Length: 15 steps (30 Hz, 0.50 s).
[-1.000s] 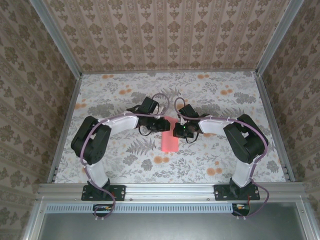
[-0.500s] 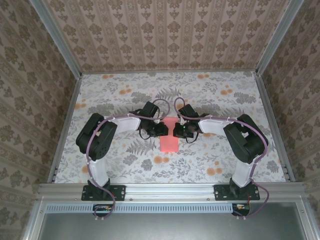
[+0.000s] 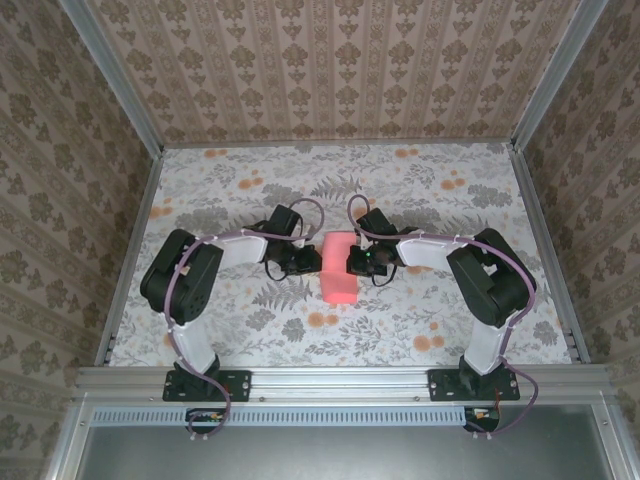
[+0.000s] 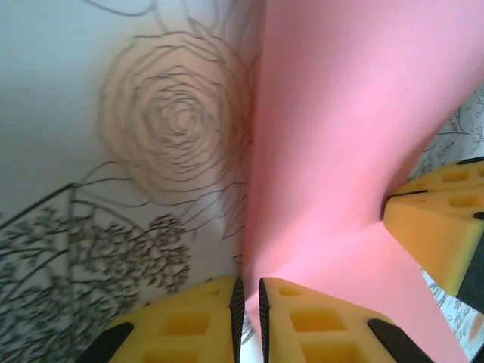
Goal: Fold a paper plane with a square sheet of paper (fold left side to right side)
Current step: First fold the square sheet of paper in half at the center of the table, then hold the square sheet of paper at the center of the table.
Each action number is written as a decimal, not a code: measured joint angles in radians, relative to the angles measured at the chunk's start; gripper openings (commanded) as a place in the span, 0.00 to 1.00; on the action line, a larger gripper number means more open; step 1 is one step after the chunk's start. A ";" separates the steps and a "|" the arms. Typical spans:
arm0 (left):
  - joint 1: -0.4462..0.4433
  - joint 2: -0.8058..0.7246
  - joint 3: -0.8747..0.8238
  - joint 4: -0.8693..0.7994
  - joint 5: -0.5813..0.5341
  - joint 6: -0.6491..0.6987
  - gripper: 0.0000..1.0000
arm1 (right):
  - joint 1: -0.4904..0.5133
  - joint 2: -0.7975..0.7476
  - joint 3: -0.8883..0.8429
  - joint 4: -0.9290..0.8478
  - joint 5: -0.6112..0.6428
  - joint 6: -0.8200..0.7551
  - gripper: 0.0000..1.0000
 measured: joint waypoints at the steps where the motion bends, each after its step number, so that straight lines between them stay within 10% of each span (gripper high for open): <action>1: 0.002 -0.010 -0.008 0.000 -0.002 0.002 0.17 | 0.000 0.000 0.000 0.000 0.000 -0.002 0.07; 15: -0.073 -0.066 0.008 0.043 0.015 -0.003 0.18 | 0.000 0.000 0.003 -0.002 0.000 -0.013 0.07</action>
